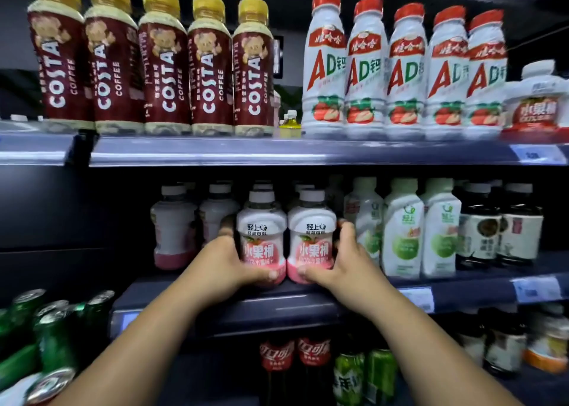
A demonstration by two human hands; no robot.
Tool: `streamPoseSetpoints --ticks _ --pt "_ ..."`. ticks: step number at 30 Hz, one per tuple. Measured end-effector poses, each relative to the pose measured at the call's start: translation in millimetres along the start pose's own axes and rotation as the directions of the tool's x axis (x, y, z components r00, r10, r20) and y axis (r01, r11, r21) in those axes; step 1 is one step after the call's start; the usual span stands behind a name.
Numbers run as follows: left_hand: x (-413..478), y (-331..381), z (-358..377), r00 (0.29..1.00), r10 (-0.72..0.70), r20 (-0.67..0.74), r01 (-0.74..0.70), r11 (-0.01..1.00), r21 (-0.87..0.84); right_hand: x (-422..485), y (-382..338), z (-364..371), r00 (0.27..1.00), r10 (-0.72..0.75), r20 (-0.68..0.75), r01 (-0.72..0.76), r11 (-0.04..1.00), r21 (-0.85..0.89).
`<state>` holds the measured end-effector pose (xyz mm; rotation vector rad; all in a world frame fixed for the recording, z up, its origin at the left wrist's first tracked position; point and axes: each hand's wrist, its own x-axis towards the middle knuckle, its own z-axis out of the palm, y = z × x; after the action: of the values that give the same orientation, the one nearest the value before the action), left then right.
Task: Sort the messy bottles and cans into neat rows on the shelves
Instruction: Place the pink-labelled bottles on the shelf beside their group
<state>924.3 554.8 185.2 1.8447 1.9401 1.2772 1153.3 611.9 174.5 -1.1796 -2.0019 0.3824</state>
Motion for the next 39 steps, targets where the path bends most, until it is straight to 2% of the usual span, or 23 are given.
streamPoseSetpoints --ticks 4,9,14,19,26,30,32,35,39 --pt "-5 -2 -1 0.997 0.077 0.016 -0.076 0.996 -0.052 -3 6 -2 1.000 -0.020 0.003 0.020 0.999 0.027" --pt "-10 2 1 0.998 0.069 0.012 -0.068 0.997 -0.048 -5 1 3 0.999 -0.026 0.019 0.028 0.997 -0.075" --pt "-17 9 3 0.994 0.060 -0.089 -0.046 0.988 0.151 -5 4 5 0.999 -0.034 -0.011 0.033 0.996 -0.088" --pt "-23 11 3 0.990 0.106 -0.097 -0.086 0.977 0.194 -9 4 4 0.998 -0.056 -0.010 0.055 0.994 -0.093" --pt "-25 11 1 0.990 0.116 -0.079 -0.099 0.976 0.195 -10 2 4 0.999 -0.053 0.001 0.053 0.993 -0.109" --pt "-30 15 -2 0.987 0.152 -0.058 -0.149 0.987 0.063 -11 2 4 0.998 -0.058 -0.023 0.056 0.996 -0.068" --pt "-36 16 -4 0.980 0.192 -0.056 -0.188 0.980 0.057 -14 3 2 0.997 -0.070 -0.030 0.069 0.997 -0.018" --pt "-43 12 -9 0.976 0.210 -0.063 -0.199 0.970 0.142 -18 5 0 0.994 -0.099 -0.039 0.099 0.995 0.011" --pt "-49 -1 -20 0.979 0.199 -0.047 -0.164 0.902 0.399 -24 1 -6 0.992 -0.118 -0.049 0.119 0.993 0.015"
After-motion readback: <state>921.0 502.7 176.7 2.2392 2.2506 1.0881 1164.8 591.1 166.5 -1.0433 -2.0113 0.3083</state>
